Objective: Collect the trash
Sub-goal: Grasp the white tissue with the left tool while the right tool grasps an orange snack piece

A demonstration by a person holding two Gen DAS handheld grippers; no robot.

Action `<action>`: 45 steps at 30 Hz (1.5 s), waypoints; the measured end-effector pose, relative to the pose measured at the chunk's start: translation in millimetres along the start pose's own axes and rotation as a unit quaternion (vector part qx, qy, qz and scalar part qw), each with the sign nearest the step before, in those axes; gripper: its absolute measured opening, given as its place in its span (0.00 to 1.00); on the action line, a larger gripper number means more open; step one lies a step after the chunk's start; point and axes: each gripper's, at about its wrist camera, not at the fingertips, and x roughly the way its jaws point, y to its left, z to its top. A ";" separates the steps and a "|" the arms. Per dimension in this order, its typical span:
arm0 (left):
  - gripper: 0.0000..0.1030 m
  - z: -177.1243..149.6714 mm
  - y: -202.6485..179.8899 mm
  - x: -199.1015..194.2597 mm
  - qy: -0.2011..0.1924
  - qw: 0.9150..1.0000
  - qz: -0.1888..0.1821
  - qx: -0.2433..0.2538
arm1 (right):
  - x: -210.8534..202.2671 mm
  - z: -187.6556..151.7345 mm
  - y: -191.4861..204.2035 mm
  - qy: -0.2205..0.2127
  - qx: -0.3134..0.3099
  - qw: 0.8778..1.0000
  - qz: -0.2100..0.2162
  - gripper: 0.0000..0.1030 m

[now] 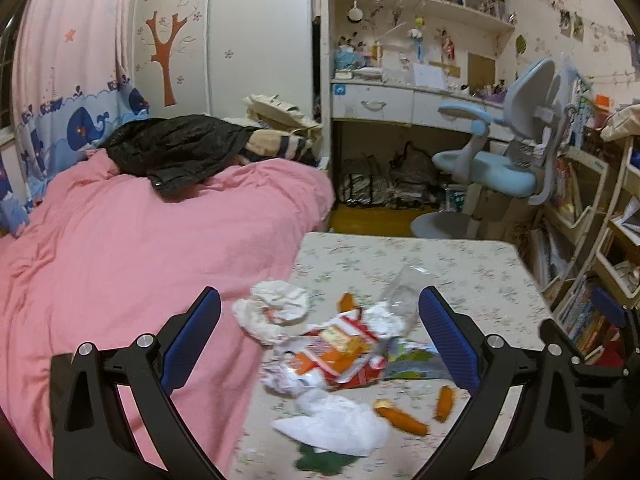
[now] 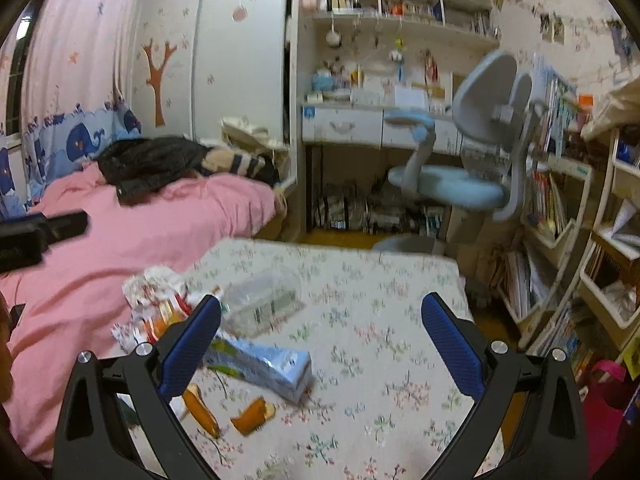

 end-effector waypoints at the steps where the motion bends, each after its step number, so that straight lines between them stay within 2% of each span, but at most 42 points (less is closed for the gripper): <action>1: 0.93 -0.1 6.8 4.3 0.009 1.000 0.011 -0.001 | 4.7 -1.6 -2.2 0.014 0.005 1.000 0.003 0.94; 5: 0.93 -5.2 31.4 19.0 0.049 0.998 0.033 -0.014 | 27.2 -14.4 -9.0 0.087 0.025 0.995 0.036 0.92; 6: 0.93 -6.8 35.5 21.4 0.056 0.998 0.035 -0.014 | 33.3 -18.6 -8.6 0.106 0.028 0.993 0.044 0.89; 7: 0.93 -7.5 37.4 23.2 0.063 0.997 0.035 -0.011 | 37.1 -22.9 -7.5 0.121 0.029 0.991 0.051 0.79; 11: 0.93 -12.2 39.0 28.6 0.088 0.996 0.032 0.007 | 57.2 -38.7 -2.8 0.186 0.050 0.977 0.095 0.61; 12: 0.93 -15.1 40.7 30.7 0.097 0.995 0.030 0.008 | 60.7 -42.7 -0.1 0.199 0.051 0.973 0.105 0.53; 14: 0.93 -16.2 38.5 37.6 0.118 0.993 0.022 0.009 | 64.2 -46.5 6.6 0.216 0.044 0.969 0.113 0.49; 23: 0.91 -37.2 28.2 71.1 0.202 0.979 -0.015 0.031 | 78.3 -63.6 27.8 0.251 0.011 0.961 0.115 0.48; 27: 0.90 -52.1 9.7 83.8 0.236 0.968 -0.033 0.076 | 86.3 -70.3 33.2 0.263 -0.002 0.958 0.111 0.48; 31: 0.90 -62.0 -4.5 93.1 0.252 0.962 -0.047 0.099 | 90.9 -74.4 36.4 0.270 -0.011 0.956 0.116 0.42; 33: 0.90 -69.4 -10.9 101.2 0.269 0.955 -0.051 0.112 | 90.8 -75.4 37.2 0.269 -0.014 0.956 0.117 0.41; 35: 0.88 -78.1 -19.7 109.1 0.282 0.949 -0.053 0.130 | 89.6 -75.0 38.2 0.268 -0.018 0.956 0.116 0.34; 36: 0.85 -81.8 -23.5 112.2 0.289 0.946 -0.058 0.136 | 90.6 -76.0 36.9 0.273 -0.016 0.954 0.120 0.20; 38: 0.79 -87.7 -30.4 118.5 0.302 0.940 -0.070 0.142 | 90.5 -76.0 34.0 0.273 -0.007 0.954 0.124 0.20; 39: 0.71 -90.0 -33.2 121.7 0.308 0.938 -0.076 0.144 | 89.9 -75.8 33.2 0.272 -0.009 0.954 0.125 0.19; 41: 0.53 -96.7 -39.5 127.8 0.323 0.930 -0.094 0.148 | 89.2 -75.9 30.9 0.272 -0.007 0.954 0.126 0.18; 43: 0.21 -101.7 -45.8 130.6 0.327 0.927 -0.099 0.156 | 89.9 -75.8 29.6 0.271 -0.004 0.954 0.125 0.17; 45: 0.07 -99.1 -46.9 130.1 0.327 0.927 -0.116 0.143 | 88.4 -75.0 25.7 0.268 0.003 0.955 0.124 0.17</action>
